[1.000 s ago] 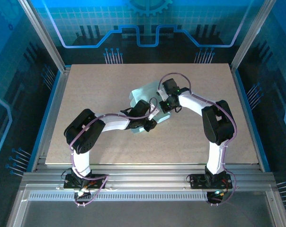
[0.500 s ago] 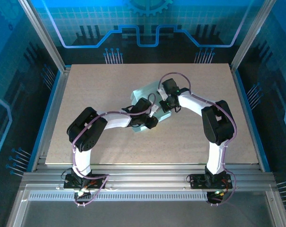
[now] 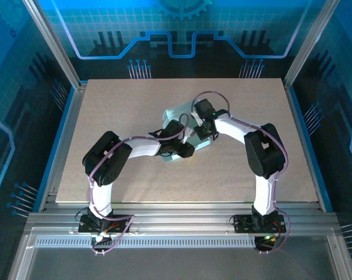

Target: Fold the paper box

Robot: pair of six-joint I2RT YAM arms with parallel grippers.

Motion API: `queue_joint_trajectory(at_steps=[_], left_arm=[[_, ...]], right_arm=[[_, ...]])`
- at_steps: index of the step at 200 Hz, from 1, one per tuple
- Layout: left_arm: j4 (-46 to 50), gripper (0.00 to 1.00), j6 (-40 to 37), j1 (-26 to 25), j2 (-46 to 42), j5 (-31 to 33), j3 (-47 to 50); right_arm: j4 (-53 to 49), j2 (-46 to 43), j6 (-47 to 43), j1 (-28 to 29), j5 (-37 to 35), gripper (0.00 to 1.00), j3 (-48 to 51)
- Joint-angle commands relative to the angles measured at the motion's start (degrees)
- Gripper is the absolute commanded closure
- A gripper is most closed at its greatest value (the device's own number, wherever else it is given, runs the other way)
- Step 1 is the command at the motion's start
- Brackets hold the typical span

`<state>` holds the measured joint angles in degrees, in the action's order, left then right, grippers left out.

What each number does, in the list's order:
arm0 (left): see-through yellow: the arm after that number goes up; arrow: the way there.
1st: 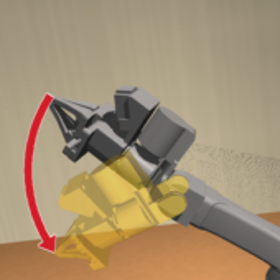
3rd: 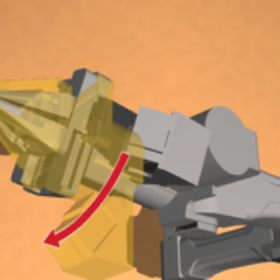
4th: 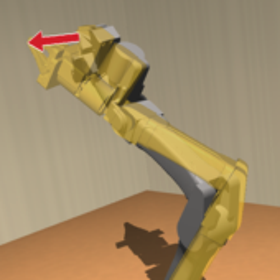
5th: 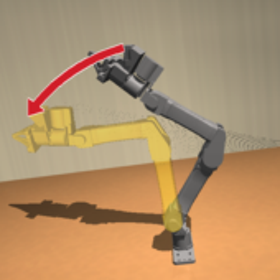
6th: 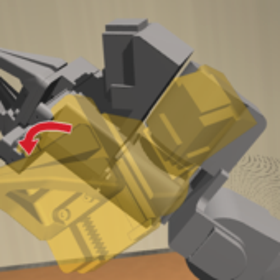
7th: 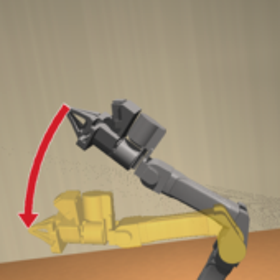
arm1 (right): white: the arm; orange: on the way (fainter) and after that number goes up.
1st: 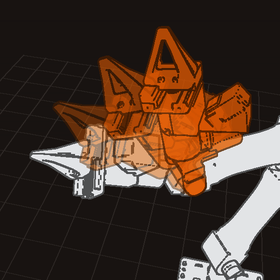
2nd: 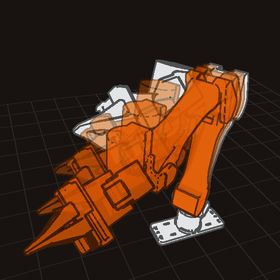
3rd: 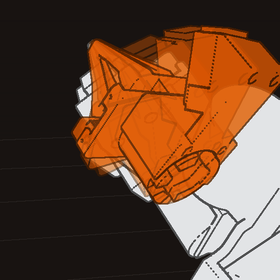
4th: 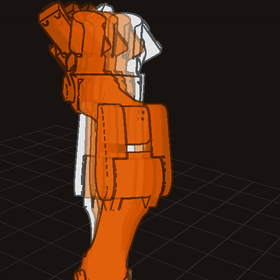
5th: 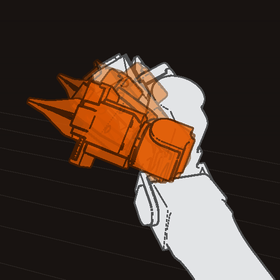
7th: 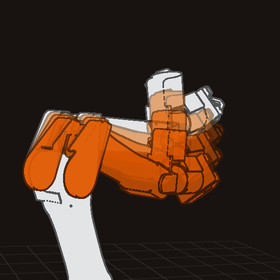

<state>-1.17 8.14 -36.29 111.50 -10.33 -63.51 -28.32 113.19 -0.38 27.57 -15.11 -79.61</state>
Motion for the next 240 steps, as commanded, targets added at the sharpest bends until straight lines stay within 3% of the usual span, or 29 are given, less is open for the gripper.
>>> queue_joint_trajectory(at_steps=[1, 81, 134, 170, 191, 209, 240], left_arm=[[-2.9, 0.56, 0.8, 1.6, -1.2, 2.8, 0.4], [-3.2, 0.3, 2.0, 2.0, -16.7, 2.6, 7.4], [-4.8, 0.24, 8.5, 9.3, -33.5, 3.5, 19.3], [-3.4, 0.34, 15.0, 16.4, -33.2, 3.3, 23.7], [-2.6, 0.42, 14.7, 17.6, -30.7, 2.9, 23.6], [-0.6, 0.46, 12.1, 17.6, -27.1, -2.1, 21.3], [-0.1, 0.64, 13.0, 17.6, -20.2, -8.6, 17.9]], right_arm=[[-8.7, 1.6, 1.4, 2.7, -2.1, 1.0, -0.5], [-6.2, 0.2, 5.9, 3.2, -4.6, 1.0, -0.1], [-2.2, -3.0, 7.1, 1.4, 0.5, 1.0, 3.4], [-1.1, -3.9, 7.7, 0.2, 3.9, 1.0, 4.1], [-1.1, -4.1, 7.4, -0.2, 4.1, 1.0, 4.5], [-1.2, -4.1, 7.4, -0.4, 4.6, 1.0, 4.7], [-1.2, -3.7, 7.6, -0.8, 5.1, 1.0, 4.6]])
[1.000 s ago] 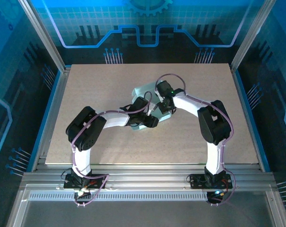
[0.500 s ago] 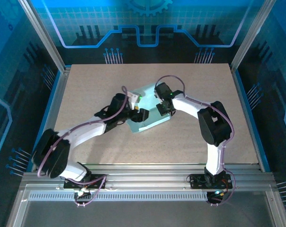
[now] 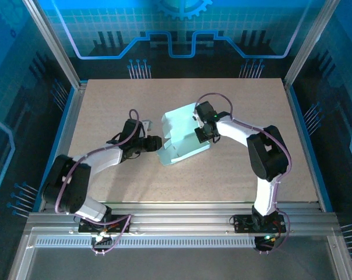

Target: Fold the paper box

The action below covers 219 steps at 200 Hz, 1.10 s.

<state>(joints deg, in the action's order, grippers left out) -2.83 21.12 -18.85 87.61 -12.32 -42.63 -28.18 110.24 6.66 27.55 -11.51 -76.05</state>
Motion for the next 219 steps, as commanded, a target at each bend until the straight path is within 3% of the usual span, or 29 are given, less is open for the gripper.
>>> queue_joint_trajectory(at_steps=[1, 23, 52, 93, 141, 219], left_arm=[[1.5, 0.65, 0.1, 0.1, 3.8, -6.6, -3.0], [-0.1, 0.75, 0.5, 0.2, 4.1, -3.2, -2.3], [1.1, 0.79, -1.9, 1.4, 4.8, 0.4, -3.0], [1.2, 0.78, -2.5, 1.4, 11.5, -4.1, -7.2], [0.4, 0.83, -0.4, -2.5, 14.8, -7.2, -10.3], [-13.5, 0.96, 16.6, -3.7, 19.4, -7.4, -7.9]], right_arm=[[-1.4, -0.7, 0.5, -0.7, 1.6, 1.0, 1.0], [-1.3, -0.8, 0.6, -0.7, 1.8, 1.0, 1.2], [-1.2, -1.1, 0.4, -0.9, 2.0, 1.0, 1.7], [-0.8, -1.2, 0.6, -0.9, 3.4, 1.0, 1.5], [-0.7, -0.9, 1.4, -1.1, 4.1, 1.0, 1.4], [1.2, -0.5, 4.4, -1.0, 8.6, 1.0, 2.2]])
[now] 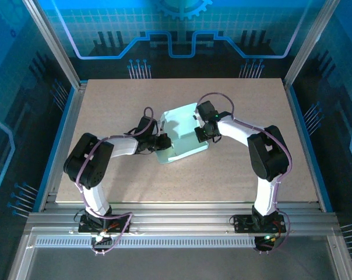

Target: Fold the paper box

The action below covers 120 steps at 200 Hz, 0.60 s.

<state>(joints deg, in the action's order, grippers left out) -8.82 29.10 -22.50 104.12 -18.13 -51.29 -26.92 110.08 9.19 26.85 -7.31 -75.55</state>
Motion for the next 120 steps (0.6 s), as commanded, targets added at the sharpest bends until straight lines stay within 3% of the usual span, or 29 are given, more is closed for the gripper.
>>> queue_joint_trajectory(at_steps=[1, 77, 120], left_arm=[[-7.8, 0.96, 8.9, 0.0, 2.9, -1.7, 0.8], [-31.3, 0.93, 34.5, 0.1, 10.6, 2.4, 4.8], [-36.1, 0.93, 40.3, 0.7, 12.3, 4.0, 6.2]], right_arm=[[-0.1, -0.4, 1.9, -0.3, 4.5, 1.0, 1.7], [3.0, -1.7, 2.7, -0.3, 9.2, 1.0, 5.2], [3.8, -3.1, 2.3, -0.3, 9.0, 1.0, 8.0]])
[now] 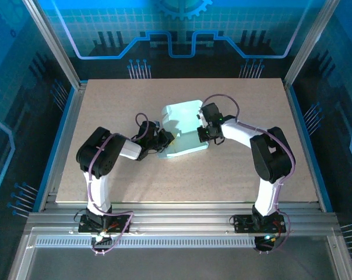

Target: Fold the paper box

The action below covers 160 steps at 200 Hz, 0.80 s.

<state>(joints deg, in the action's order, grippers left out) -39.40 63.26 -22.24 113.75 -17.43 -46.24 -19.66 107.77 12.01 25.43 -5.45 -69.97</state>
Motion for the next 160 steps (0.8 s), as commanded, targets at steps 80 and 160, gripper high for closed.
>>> queue_joint_trajectory(at_steps=[80, 160], left_arm=[[13.9, 0.84, -6.7, 0.7, -13.1, 11.2, 6.3], [33.5, 0.55, -5.2, -5.1, -31.7, 23.3, 9.8]], right_arm=[[-4.5, -0.9, 1.1, 0.8, 4.4, 1.0, 0.9], [-3.9, -0.9, 7.6, 0.8, 0.2, 1.0, 0.8]])
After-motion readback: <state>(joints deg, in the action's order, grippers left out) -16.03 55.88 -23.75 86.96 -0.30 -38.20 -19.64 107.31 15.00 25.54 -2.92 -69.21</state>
